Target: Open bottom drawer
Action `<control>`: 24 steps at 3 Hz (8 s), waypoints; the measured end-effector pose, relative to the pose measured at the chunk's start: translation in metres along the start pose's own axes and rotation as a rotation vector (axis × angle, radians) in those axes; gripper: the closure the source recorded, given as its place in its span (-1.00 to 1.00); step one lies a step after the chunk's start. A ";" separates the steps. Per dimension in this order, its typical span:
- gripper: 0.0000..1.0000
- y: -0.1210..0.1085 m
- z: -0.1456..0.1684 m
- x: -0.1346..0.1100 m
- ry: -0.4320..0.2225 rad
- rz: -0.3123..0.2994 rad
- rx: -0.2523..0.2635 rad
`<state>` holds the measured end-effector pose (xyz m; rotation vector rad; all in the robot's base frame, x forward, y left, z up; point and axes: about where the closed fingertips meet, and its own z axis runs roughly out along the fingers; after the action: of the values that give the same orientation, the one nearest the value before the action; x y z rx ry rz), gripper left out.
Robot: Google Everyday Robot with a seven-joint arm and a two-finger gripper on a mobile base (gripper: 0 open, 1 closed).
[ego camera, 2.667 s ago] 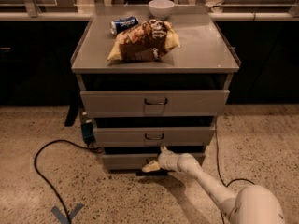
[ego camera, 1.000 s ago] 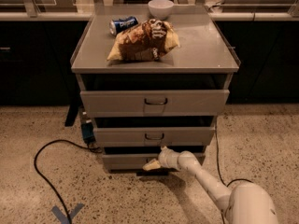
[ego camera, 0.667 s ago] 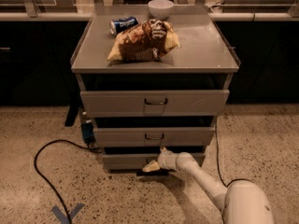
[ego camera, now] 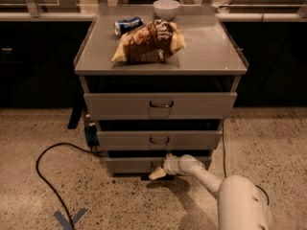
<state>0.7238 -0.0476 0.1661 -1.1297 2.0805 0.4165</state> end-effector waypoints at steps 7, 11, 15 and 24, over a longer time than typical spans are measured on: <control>-1.00 0.094 -0.103 -0.026 0.019 0.160 -0.312; -1.00 0.062 -0.053 -0.005 0.084 0.168 -0.314; -1.00 0.131 -0.111 0.031 0.164 0.296 -0.438; -1.00 0.241 -0.148 0.044 0.230 0.329 -0.674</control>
Offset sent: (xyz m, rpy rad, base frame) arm -0.1142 -0.0291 0.0576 0.1512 0.4442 0.1540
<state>0.4446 -0.0234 0.2232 -1.2388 2.4139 1.2709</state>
